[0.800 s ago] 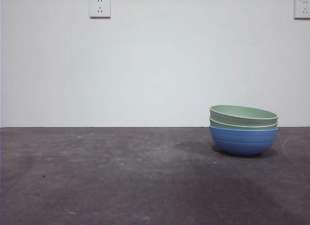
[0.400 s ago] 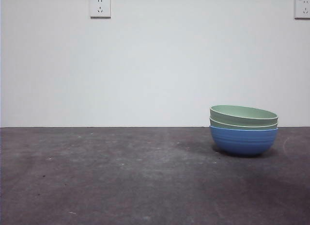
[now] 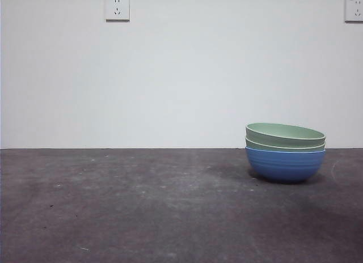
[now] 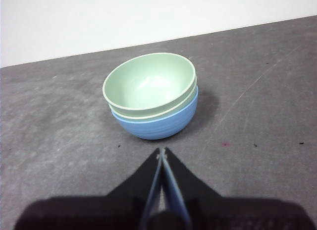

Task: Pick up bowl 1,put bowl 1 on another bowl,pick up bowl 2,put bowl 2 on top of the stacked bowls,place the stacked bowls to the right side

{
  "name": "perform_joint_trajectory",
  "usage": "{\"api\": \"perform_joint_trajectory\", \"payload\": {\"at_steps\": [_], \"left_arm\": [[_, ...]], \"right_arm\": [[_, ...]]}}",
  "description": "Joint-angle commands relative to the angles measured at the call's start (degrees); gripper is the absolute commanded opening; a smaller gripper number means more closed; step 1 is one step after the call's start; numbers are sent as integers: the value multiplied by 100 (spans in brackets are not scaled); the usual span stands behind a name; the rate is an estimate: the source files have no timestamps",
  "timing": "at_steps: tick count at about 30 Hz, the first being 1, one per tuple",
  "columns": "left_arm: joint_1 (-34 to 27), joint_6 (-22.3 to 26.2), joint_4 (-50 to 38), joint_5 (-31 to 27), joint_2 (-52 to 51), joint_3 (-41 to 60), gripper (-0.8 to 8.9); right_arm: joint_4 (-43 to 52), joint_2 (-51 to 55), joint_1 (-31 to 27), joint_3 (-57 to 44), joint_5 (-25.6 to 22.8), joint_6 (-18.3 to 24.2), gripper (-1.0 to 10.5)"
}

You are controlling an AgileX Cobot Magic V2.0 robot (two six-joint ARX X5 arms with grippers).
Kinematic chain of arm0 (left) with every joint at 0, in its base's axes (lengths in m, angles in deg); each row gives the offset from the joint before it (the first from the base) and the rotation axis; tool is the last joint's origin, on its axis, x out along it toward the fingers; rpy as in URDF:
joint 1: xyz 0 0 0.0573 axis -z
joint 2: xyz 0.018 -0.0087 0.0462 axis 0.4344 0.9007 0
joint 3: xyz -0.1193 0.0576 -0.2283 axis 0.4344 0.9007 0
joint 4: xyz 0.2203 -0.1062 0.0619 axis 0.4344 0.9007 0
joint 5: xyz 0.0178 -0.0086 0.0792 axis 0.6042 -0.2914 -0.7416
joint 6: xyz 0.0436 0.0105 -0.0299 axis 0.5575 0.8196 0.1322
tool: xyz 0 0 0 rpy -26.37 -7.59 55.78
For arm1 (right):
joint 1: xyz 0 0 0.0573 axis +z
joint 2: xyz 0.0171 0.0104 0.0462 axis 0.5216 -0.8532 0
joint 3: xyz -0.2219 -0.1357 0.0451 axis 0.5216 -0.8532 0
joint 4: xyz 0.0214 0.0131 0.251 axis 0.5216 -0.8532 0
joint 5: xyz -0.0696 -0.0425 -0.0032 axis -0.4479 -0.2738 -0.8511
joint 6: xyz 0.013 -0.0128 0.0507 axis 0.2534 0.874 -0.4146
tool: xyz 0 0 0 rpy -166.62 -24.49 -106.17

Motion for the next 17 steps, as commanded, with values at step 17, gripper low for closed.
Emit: {"api": "perform_joint_trajectory", "payload": {"at_steps": [17], "left_arm": [[-17, -35, -37, 9, -15, 83, -3]], "right_arm": [[28, -55, 7, -98, -17, -245, 3]]}}
